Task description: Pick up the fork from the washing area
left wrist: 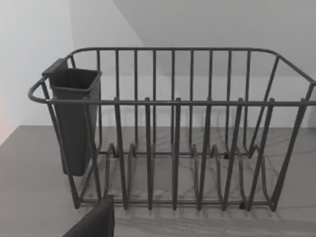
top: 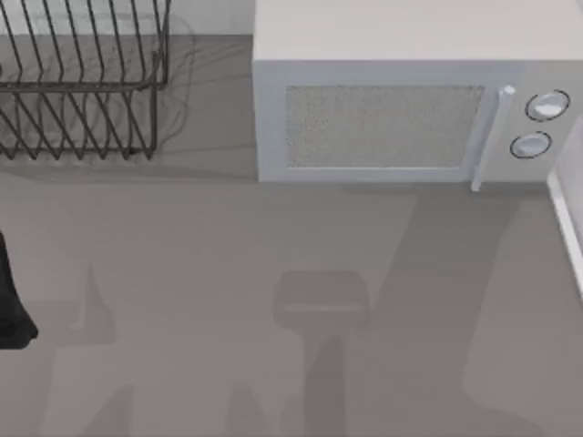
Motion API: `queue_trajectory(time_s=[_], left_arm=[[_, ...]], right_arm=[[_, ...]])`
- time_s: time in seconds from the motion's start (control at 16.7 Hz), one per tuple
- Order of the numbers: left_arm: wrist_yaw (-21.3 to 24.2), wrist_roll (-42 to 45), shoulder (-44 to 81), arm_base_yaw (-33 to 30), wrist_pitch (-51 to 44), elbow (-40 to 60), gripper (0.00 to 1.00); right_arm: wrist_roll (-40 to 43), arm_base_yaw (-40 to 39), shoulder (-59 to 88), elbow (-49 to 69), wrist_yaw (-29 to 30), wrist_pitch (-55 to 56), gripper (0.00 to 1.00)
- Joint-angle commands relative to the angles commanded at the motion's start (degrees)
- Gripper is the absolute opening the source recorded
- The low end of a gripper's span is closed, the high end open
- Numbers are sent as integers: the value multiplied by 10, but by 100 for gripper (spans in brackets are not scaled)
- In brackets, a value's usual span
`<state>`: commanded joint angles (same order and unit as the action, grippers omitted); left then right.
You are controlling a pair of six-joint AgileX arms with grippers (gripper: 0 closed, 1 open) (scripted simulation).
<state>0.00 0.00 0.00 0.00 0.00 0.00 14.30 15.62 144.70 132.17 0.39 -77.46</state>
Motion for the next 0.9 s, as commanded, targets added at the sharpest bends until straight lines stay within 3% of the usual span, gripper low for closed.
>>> queue_trajectory(time_s=[0.42, 0.9], left_arm=[[0, 0, 0, 0, 0, 0, 100], [0, 0, 0, 0, 0, 0, 100]], right_arm=[[-1, -3, 9, -19, 0, 24, 100], [-1, -1, 84, -142, 1, 233, 100]])
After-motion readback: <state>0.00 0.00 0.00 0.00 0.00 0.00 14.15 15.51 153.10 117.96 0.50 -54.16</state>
